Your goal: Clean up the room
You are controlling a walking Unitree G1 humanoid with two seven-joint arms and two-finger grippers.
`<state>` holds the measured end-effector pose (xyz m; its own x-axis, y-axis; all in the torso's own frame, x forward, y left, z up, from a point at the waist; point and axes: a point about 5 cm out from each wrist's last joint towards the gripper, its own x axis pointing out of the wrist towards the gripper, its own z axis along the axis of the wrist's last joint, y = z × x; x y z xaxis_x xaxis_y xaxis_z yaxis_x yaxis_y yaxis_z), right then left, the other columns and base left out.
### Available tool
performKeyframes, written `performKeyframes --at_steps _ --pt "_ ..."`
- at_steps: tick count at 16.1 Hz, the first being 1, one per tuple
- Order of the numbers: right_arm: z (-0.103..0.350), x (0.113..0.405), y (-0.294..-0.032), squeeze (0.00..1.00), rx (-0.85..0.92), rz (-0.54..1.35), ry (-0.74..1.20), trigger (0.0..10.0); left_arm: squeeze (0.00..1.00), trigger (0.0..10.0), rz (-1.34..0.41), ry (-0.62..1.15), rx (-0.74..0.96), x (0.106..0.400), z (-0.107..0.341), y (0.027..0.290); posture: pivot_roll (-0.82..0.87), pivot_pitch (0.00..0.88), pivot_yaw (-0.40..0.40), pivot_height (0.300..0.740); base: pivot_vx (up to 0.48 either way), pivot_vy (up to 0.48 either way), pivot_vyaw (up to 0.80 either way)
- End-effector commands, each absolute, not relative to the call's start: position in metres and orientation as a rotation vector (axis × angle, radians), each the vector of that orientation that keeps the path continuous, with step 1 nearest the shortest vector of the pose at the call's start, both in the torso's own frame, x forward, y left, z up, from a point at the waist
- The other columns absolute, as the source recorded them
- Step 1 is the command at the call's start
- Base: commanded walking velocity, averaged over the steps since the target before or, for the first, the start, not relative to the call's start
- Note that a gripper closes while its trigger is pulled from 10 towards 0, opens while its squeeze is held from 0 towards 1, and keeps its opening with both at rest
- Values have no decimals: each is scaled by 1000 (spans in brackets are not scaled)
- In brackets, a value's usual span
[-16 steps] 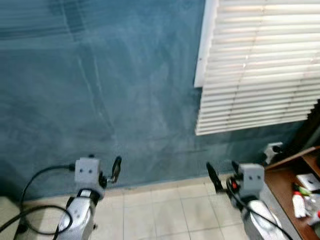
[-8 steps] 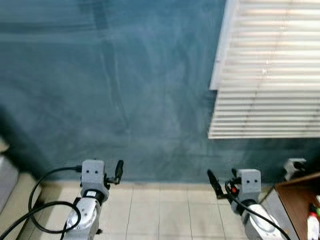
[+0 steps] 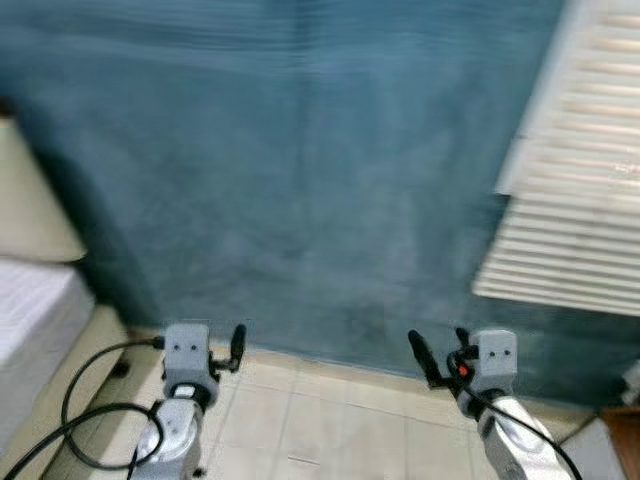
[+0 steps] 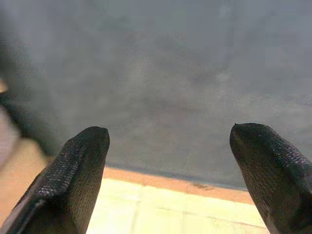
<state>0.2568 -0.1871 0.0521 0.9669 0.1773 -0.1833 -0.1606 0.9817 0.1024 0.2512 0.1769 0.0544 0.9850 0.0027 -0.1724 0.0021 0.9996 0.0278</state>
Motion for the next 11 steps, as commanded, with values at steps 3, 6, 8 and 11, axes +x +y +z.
performKeyframes --at_steps 3,6,8,11 --pt "52 262 -191 0 88 170 190 10000 0 10000 -6 125 49 261 62 175 -48 0 9 740 0 0 521" --pt "51 264 -191 0 96 184 193 10000 0 10000 29 134 33 263 60 181 -48 0 14 740 0 0 519" --pt "51 264 -190 0 95 193 192 10000 0 10000 53 145 49 263 59 185 -49 0 15 740 0 0 516" --pt "52 267 -185 0 111 241 184 10000 0 10000 41 137 29 269 61 182 -47 0 17 740 0 0 521"
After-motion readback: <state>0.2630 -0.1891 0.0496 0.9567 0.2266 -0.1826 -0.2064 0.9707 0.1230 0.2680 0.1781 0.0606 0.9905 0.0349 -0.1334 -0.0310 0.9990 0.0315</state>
